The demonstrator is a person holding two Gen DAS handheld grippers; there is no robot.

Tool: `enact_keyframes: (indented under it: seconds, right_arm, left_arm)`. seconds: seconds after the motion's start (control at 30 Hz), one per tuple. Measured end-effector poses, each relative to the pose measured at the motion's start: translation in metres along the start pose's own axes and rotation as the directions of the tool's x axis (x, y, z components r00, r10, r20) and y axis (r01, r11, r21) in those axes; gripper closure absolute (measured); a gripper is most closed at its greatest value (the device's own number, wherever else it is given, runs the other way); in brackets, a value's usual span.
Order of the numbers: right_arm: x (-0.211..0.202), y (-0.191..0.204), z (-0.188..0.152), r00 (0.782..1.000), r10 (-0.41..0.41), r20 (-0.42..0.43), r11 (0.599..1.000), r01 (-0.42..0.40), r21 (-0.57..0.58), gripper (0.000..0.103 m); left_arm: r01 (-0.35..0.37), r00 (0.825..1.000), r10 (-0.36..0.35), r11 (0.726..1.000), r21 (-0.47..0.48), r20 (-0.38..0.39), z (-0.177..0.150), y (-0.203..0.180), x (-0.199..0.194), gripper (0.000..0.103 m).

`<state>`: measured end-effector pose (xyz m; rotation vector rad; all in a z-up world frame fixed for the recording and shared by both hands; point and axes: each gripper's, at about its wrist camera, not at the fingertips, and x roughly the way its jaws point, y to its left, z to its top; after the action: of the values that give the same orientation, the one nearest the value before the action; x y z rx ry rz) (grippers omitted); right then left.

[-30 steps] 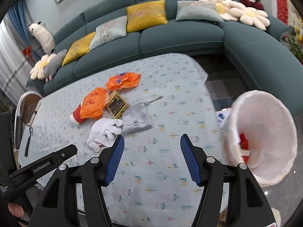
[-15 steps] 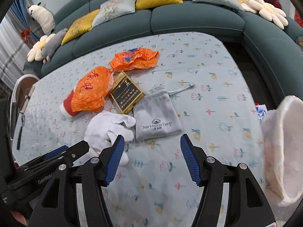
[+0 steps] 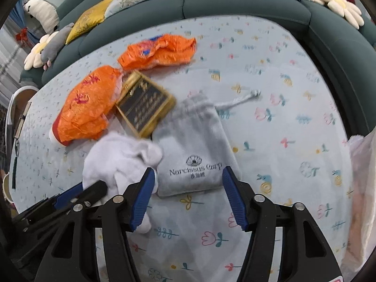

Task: Collect trash
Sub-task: 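Grasp the second white glove with the left gripper while the right gripper grasps the grey pouch, then carry the white glove and grey pouch over the white bin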

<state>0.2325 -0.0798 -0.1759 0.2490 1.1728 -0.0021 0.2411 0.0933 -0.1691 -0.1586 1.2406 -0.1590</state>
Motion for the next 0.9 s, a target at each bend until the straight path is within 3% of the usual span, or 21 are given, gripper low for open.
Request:
enact_keyframes:
  seconds: [0.1,0.2,0.27,0.57,0.9]
  right_arm:
    - [-0.001,0.003,-0.004,0.999,-0.030,0.011,0.999,0.031,-0.031,0.055]
    - [-0.002,0.003,-0.005,0.999,-0.049,0.015,0.997,0.049,-0.056,0.073]
    - [-0.004,-0.001,-0.006,0.999,-0.038,0.004,0.998,0.038,-0.050,0.094]
    - [-0.046,-0.018,-0.021,0.997,-0.028,0.077,1.000,0.029,-0.009,0.095]
    - [-0.119,-0.053,-0.026,0.981,-0.023,0.195,0.999,0.014,0.047,0.095]
  left_arm:
    - [-0.002,1.000,0.002,1.000,0.011,-0.005,-0.003,-0.001,-0.001,0.092]
    - [0.002,1.000,-0.002,1.000,0.010,-0.010,-0.008,-0.003,-0.004,0.094]
    - [0.003,1.000,-0.003,1.000,0.006,-0.010,-0.011,-0.005,-0.007,0.094]
    - [0.025,0.999,-0.025,1.000,0.001,0.026,-0.025,-0.018,-0.042,0.095]
    - [0.068,0.993,-0.076,0.994,0.084,0.092,-0.038,-0.074,-0.093,0.095]
